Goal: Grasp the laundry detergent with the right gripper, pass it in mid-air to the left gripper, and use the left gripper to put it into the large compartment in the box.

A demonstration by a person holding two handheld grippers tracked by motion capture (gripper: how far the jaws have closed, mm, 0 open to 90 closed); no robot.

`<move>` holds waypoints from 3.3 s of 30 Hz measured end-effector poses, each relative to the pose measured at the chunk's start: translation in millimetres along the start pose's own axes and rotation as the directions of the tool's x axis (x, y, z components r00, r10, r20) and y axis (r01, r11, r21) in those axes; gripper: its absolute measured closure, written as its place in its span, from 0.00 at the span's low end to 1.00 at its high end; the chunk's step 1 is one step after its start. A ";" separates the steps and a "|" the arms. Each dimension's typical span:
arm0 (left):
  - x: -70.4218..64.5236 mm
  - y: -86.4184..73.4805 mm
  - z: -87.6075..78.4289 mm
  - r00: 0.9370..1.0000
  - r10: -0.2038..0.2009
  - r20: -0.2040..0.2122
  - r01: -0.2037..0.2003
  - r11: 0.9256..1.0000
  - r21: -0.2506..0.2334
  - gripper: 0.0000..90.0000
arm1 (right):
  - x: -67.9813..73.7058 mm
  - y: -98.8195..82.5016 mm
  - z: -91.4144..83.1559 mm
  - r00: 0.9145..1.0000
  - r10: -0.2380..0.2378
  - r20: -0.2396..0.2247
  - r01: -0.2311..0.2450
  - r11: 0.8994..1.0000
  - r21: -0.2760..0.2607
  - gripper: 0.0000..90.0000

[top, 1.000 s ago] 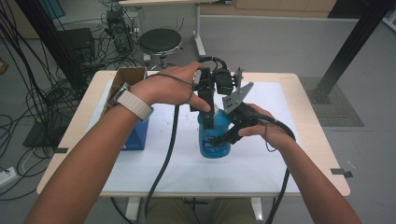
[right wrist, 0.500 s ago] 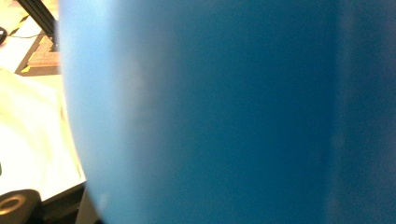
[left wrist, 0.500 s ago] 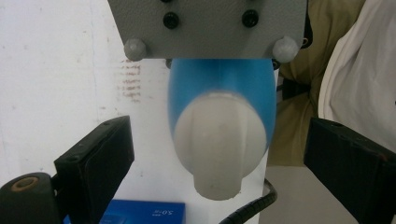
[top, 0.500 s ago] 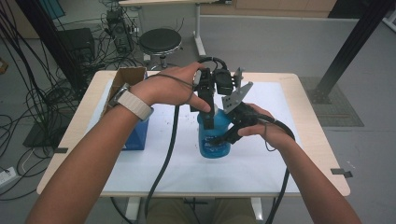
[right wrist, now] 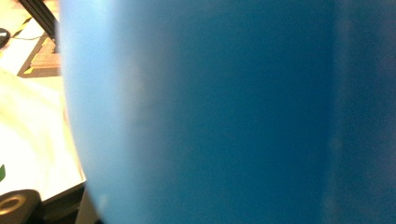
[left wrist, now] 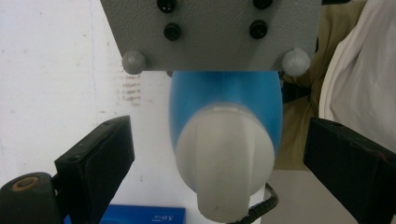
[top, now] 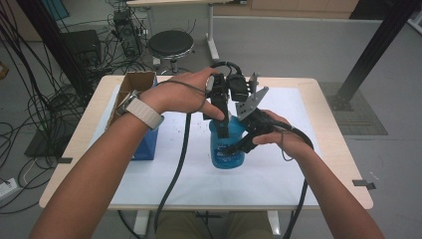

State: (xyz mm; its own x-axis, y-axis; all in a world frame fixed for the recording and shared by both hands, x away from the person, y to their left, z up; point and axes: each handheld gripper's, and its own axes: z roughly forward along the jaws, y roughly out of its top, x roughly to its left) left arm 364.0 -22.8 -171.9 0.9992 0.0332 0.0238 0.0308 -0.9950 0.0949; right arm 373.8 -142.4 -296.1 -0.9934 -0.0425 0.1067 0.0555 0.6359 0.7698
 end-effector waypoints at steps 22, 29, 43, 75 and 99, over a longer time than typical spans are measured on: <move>-1.2 2.7 9.9 1.000 0.008 0.016 -0.008 1.000 -0.004 0.15 | 1.8 4.1 -4.6 1.000 -0.018 -0.002 0.018 1.000 -0.021 0.48; -1.1 4.4 12.7 1.000 0.015 0.016 -0.015 1.000 -0.005 0.15 | 1.9 4.2 -5.3 1.000 -0.016 0.009 0.017 1.000 -0.024 0.48; -1.1 6.0 16.4 0.999 0.029 0.022 -0.029 1.000 0.002 0.20 | 4.1 6.2 -8.3 1.000 -0.008 -0.012 0.007 0.999 -0.042 0.48; -2.2 4.8 18.8 0.998 0.035 0.044 -0.034 0.999 -0.026 0.35 | 7.2 6.5 -8.0 0.998 0.013 -0.055 -0.016 0.998 -0.052 0.48; -3.6 3.3 18.8 0.998 0.025 0.054 -0.024 0.999 -0.028 0.42 | 7.6 7.2 -6.8 0.999 0.006 -0.048 -0.009 0.998 -0.058 0.48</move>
State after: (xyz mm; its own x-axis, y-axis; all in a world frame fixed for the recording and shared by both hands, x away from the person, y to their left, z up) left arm 361.0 -28.0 -190.4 0.9996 0.0030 -0.0275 0.0064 -0.9924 0.1226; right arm 367.3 -143.4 -285.4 -0.9871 -0.0757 0.1414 0.0699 0.5904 0.8041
